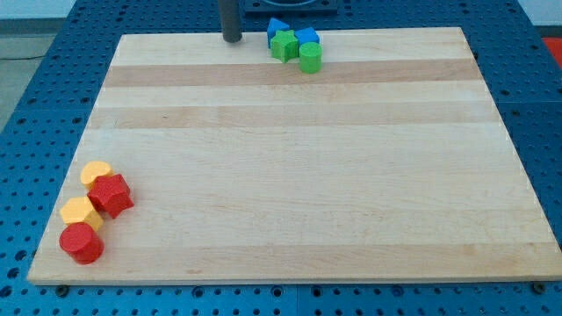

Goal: Push the green star into the green circle

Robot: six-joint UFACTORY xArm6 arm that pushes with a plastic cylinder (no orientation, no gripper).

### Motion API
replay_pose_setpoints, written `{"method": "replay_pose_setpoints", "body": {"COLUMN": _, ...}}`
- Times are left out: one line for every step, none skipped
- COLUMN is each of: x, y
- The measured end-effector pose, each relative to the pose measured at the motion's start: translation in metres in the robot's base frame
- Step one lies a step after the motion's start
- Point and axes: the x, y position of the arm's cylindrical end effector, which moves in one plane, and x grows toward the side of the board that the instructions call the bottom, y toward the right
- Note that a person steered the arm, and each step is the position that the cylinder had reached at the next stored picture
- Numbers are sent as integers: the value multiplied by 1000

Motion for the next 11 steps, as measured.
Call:
{"method": "replay_pose_setpoints", "body": {"x": 0, "y": 6}}
{"method": "replay_pose_setpoints", "body": {"x": -1, "y": 19}}
{"method": "replay_pose_setpoints", "body": {"x": 0, "y": 26}}
{"method": "replay_pose_setpoints", "body": {"x": 0, "y": 38}}
{"method": "replay_pose_setpoints", "body": {"x": 0, "y": 42}}
{"method": "replay_pose_setpoints", "body": {"x": 0, "y": 42}}
{"method": "replay_pose_setpoints", "body": {"x": 2, "y": 42}}
{"method": "replay_pose_setpoints", "body": {"x": 8, "y": 44}}
{"method": "replay_pose_setpoints", "body": {"x": 15, "y": 49}}
{"method": "replay_pose_setpoints", "body": {"x": 22, "y": 59}}
{"method": "replay_pose_setpoints", "body": {"x": 37, "y": 69}}
